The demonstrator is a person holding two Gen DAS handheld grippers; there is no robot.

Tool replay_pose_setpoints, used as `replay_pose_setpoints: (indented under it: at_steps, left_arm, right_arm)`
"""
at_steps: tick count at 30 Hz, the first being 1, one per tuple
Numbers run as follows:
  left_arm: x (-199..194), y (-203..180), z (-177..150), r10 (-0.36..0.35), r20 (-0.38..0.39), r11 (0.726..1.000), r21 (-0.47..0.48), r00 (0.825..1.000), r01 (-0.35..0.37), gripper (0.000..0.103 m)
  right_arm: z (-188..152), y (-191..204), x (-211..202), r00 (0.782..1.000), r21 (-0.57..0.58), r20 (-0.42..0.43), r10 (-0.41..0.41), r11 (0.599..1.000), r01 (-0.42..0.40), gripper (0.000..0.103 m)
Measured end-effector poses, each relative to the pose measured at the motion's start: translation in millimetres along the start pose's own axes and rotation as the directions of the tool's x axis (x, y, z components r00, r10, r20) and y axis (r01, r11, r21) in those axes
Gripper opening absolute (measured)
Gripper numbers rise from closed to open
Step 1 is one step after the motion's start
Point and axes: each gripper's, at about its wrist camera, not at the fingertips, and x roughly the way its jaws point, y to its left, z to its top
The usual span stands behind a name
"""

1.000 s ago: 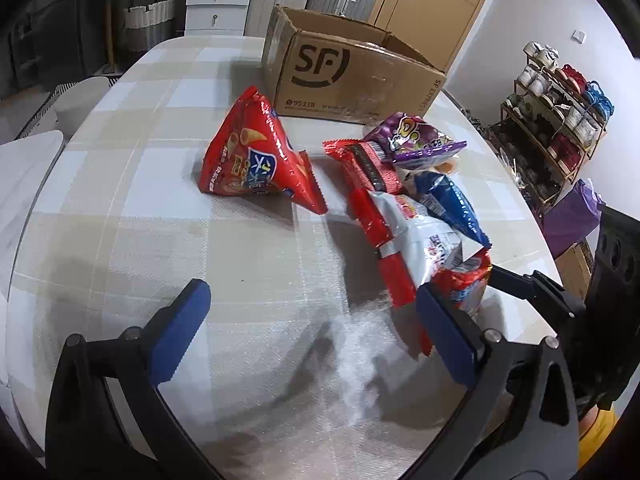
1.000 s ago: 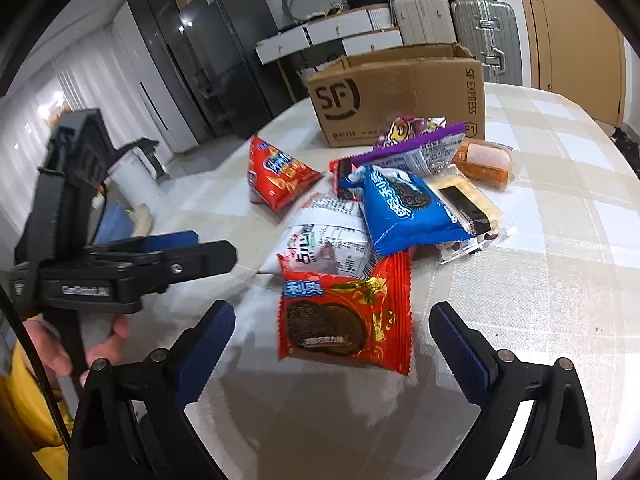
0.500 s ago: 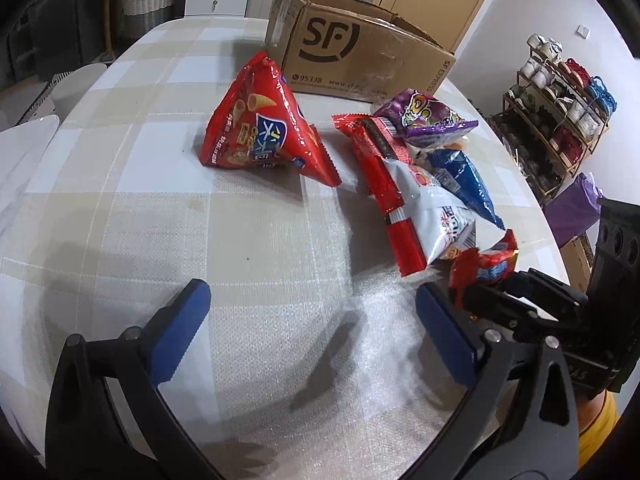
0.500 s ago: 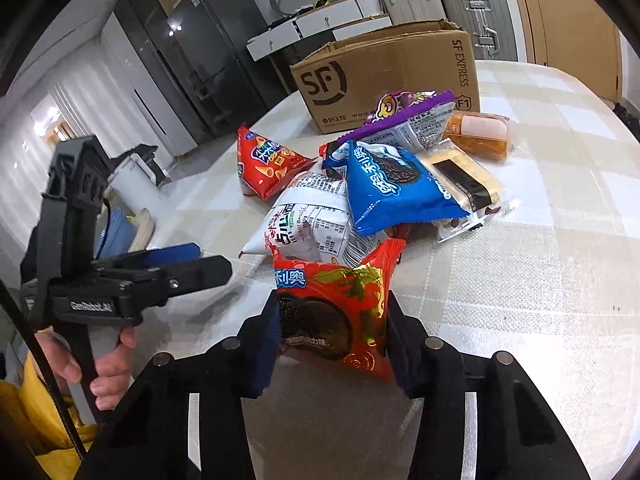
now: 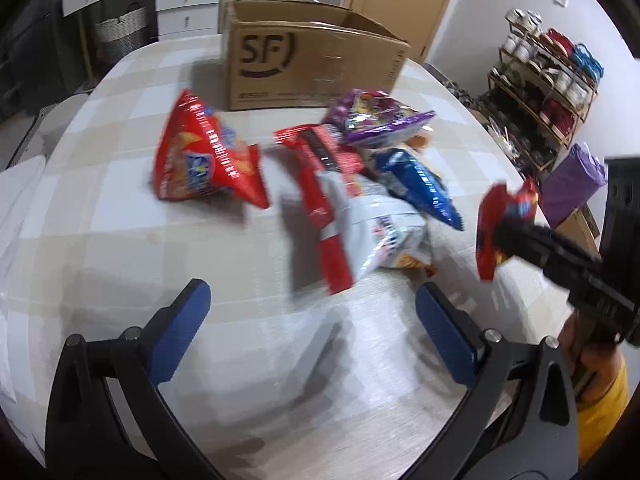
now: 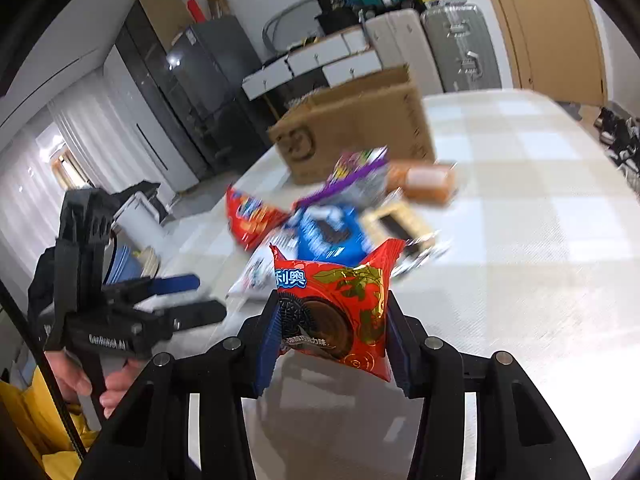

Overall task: Organize snacks
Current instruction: 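Grasp the red Oreo cake pack with the right tool while the left tool approaches the pile, then grasp the white snack bag with the left tool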

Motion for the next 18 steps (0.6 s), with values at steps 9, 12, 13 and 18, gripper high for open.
replay_pose_setpoints:
  at_steps: [9,12,13,18]
  left_arm:
    - [19,-39,17,0.025,-0.032,0.997,0.075,0.999,-0.022,0.102]
    - [29,-49,23,0.054,-0.047,0.994,0.096,0.997,-0.049,0.102]
    - [31,-50,24,0.056,-0.05,0.994,0.098,0.997,-0.051,0.102]
    - [51,-60,32,0.081,-0.086,0.99,0.121,0.993,-0.07,0.102]
  right_arm:
    - [40,-33,-8,0.996,-0.027,0.084,0.011,1.0,-0.009,0.047]
    - [44,-44,-2,0.994,-0.005,0.098,0.046,0.999,-0.046,0.047]
    - [43,-47,0,0.993,0.006,0.101,0.062,0.998,-0.063,0.047]
    - [37,-56,9,0.992,0.052,0.086,0.09,0.994,-0.095,0.047]
